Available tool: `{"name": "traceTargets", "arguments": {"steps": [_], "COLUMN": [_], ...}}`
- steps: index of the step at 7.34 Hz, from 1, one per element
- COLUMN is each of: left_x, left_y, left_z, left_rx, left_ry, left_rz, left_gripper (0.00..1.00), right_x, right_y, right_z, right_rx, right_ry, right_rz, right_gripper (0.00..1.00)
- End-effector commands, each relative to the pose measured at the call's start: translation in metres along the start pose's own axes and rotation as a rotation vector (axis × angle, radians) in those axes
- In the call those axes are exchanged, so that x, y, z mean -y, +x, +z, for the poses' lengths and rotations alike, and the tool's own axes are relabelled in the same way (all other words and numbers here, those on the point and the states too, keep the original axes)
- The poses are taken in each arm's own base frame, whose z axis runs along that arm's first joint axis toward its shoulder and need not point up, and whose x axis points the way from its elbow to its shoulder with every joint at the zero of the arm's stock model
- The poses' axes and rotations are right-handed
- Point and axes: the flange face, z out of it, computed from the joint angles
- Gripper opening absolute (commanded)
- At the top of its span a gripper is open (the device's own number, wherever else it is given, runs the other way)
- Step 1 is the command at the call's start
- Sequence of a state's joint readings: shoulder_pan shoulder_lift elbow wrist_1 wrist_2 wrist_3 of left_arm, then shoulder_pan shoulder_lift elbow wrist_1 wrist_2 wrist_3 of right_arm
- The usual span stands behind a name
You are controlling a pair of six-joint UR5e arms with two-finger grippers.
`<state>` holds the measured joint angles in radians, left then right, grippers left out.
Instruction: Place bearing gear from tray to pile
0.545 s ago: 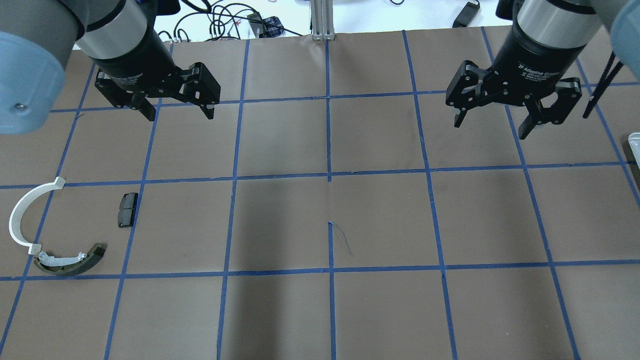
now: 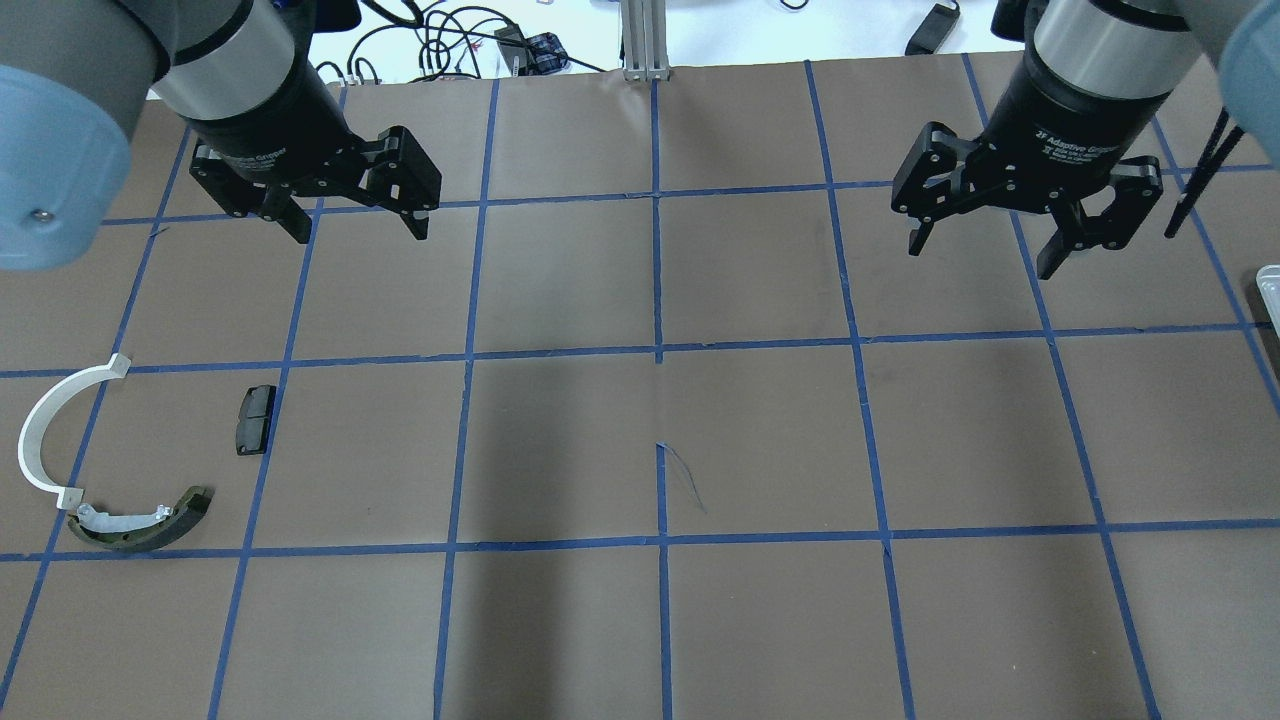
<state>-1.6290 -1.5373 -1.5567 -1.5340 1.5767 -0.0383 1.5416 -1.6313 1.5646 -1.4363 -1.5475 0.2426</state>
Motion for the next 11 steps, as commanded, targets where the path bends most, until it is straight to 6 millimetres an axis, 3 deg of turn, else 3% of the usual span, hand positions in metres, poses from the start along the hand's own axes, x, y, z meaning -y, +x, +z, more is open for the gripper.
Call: {"name": "traceTargets", "arguments": {"steps": [1, 11], "left_x": [-0.0001, -0.0001], "left_y": [-0.0002, -0.0002], "left_z": [0.0, 0.0], "left_rx": [0.002, 0.002], "left_ry": [0.0, 0.0], "left_rz": [0.0, 0.0], "left_gripper": [1.0, 1.0], "right_x": [0.0011, 0.0037], "right_y": [0.0003, 0.0037], "right_z": [-0.0003, 0.0], "right_rx": [0.002, -0.007], "right_ry": [0.004, 0.008], "right_rz": [0.0, -0.013], "right_gripper": [1.0, 1.0]}}
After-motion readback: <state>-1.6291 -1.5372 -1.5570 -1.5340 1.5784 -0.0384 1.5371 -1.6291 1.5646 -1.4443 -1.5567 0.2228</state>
